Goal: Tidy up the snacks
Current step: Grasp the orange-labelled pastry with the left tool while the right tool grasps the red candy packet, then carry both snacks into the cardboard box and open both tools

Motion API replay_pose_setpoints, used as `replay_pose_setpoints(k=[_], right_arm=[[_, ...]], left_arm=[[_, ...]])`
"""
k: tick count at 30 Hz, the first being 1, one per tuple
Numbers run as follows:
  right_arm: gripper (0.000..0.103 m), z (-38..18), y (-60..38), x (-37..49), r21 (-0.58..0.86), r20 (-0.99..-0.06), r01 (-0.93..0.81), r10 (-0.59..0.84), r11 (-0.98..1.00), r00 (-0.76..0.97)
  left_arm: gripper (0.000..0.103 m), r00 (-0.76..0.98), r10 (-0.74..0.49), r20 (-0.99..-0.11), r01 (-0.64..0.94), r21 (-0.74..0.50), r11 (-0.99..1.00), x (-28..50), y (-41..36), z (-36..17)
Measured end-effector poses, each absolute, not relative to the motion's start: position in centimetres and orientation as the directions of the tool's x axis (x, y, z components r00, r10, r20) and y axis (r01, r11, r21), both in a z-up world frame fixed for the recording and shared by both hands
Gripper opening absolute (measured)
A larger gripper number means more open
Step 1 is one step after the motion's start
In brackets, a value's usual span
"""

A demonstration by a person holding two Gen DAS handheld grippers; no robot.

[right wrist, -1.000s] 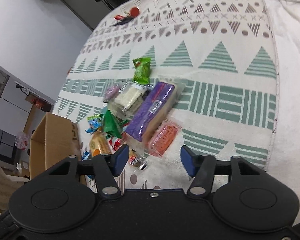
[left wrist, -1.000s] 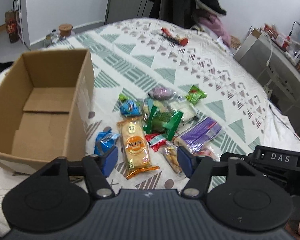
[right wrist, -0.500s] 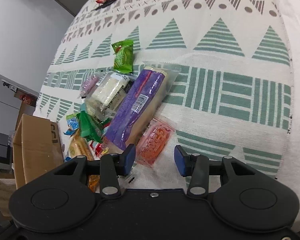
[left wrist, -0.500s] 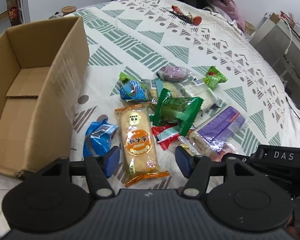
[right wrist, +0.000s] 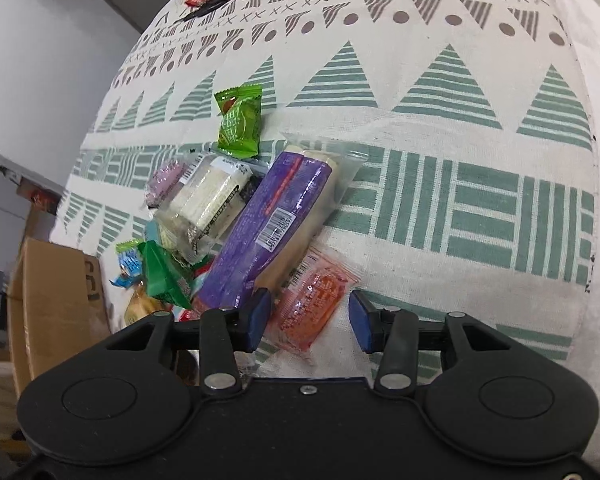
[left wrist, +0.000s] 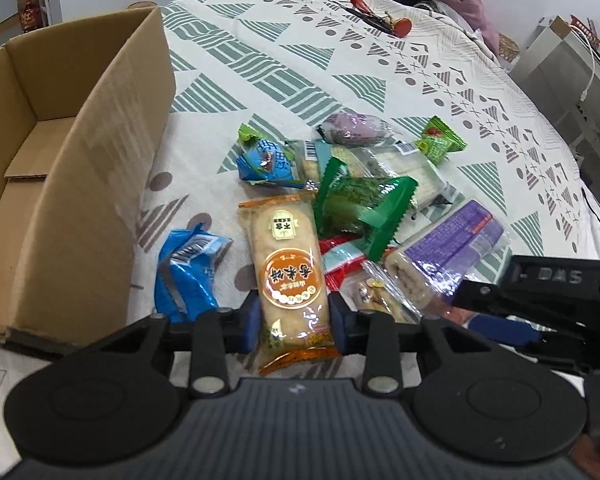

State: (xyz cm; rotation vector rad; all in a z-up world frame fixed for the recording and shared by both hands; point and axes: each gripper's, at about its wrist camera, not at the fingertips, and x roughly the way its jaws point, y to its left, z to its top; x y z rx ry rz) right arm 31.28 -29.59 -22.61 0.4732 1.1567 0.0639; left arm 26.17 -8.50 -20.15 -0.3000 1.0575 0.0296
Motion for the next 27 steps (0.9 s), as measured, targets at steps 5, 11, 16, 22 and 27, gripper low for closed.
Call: replay_pose_setpoints(k=[5,11,16,22,27], right_arm=[[0.033,-22.5,-29.6,30.6,0.367,-0.872,0.165,0.276,0.916,0.404],[0.017,-21.5,-29.7,29.3,0.377,-0.855,0.15,0.282,0.914,0.435],[0.014,-20.1,-30.1,28.5,0.412,-0.822,0.128,0.307,0.902,0.48],[0.013,-18.3,-29.8,27.7,0.455,-0.769,0.079,0.346,0.887,0.537],[0.013,-16.7,-28.9,26.9,0.458,-0.724,-0.001,0.374,0.889,0.579]], left_arm=[[0.034,0.512,-0.117,-0.851,-0.161,-0.229,0.96,25.5,-8.6,-19.4],[0.033,0.541,-0.115,-0.833,-0.148,-0.229,0.962,24.5,-8.9,-18.0],[0.033,0.579,-0.107,-0.808,-0.134,-0.223,0.965,23.4,-9.1,-15.7],[0.033,0.628,-0.107,-0.771,-0.117,-0.23,0.966,22.1,-8.8,-12.9],[0.033,0.653,-0.089,-0.752,-0.117,-0.216,0.969,21.2,-8.2,-11.3]])
